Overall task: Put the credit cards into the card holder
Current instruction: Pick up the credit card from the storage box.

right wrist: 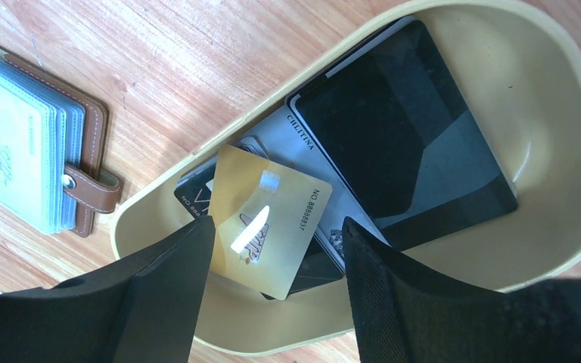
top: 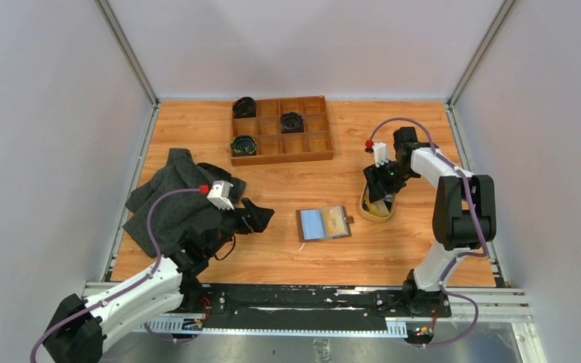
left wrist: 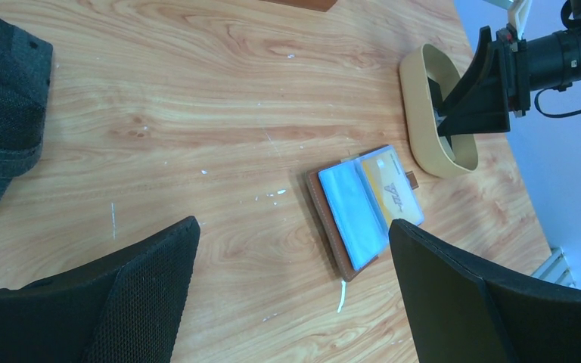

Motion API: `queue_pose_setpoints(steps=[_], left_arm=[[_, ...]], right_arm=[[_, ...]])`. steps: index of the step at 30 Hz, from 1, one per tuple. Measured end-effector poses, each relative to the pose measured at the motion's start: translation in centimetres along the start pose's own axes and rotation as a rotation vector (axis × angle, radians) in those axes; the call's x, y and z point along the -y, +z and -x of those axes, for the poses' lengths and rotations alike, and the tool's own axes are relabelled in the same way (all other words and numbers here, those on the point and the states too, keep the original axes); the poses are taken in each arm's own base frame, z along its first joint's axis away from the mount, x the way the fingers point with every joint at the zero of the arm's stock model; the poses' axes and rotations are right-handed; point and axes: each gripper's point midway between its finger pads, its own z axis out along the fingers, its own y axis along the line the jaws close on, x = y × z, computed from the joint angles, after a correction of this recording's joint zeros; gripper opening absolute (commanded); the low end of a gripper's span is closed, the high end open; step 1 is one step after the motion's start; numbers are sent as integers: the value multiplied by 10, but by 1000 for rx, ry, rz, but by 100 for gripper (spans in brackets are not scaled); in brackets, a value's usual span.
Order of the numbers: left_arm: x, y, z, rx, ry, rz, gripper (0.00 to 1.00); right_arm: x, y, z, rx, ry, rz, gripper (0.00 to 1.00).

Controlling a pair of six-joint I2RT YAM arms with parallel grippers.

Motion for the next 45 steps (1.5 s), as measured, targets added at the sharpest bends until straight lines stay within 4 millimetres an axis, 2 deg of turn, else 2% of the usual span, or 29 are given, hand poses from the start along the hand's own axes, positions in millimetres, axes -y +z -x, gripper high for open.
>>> queue_pose_setpoints(steps=[14,26,33,40,45], left_arm=[[-5,0,-2,3,-23,17,100],[-5,0,-1,5,-25,20,100],[-6,0,-2,2,-25,23,100],[-7,1,-3,-1,-27,27,100],[-8,1,-3,-3,-28,32,100]], right_arm=[[-10,7,-1,-5,34,67,58],[-29,0,8,44,34,159,47],[-42,-4,9,69,53,241,39],[-56,-11,9,88,79,331,25],[-64,-16,9,88,74,372,22]])
